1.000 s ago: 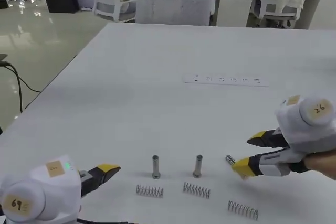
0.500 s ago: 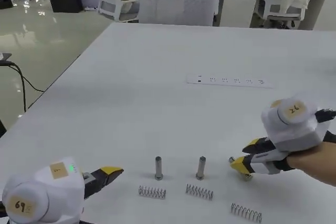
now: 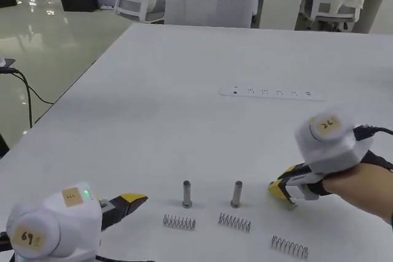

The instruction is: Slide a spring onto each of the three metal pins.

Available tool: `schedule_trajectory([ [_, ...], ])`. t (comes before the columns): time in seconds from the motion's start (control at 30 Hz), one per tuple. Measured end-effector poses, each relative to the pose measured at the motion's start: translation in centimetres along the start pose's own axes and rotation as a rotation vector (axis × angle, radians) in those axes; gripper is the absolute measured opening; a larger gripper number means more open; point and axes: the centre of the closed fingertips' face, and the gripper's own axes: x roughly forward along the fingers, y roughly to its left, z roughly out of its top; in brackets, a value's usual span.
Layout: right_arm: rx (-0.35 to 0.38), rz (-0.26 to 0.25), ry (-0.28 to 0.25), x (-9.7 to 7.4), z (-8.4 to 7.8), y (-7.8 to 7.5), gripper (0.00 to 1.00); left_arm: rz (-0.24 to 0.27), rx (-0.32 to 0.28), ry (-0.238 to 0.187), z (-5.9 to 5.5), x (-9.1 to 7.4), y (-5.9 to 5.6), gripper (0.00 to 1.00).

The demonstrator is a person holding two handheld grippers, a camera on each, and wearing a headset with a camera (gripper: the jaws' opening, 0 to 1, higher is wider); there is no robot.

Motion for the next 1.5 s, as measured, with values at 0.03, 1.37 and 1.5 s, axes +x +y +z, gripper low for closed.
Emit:
schedule_trajectory([
  [0.03, 0.005, -0.003, 0.005, 0.1, 0.0, 0.0, 0.13, 0.0, 0.0, 0.0, 0.0, 0.0, 0.0, 0.84],
  [1.37, -0.001, -0.071, 0.009, -2.4, 1.5, -0.2, 0.05, -0.002, 0.009, 0.0, 0.1, -0.1, -0.2, 0.82],
  [1.5, 0.001, -0.076, 0.0, -2.7, 1.4, -0.2, 0.05, -0.005, 0.013, -0.001, 0.2, -0.2, -0.3, 0.82],
])
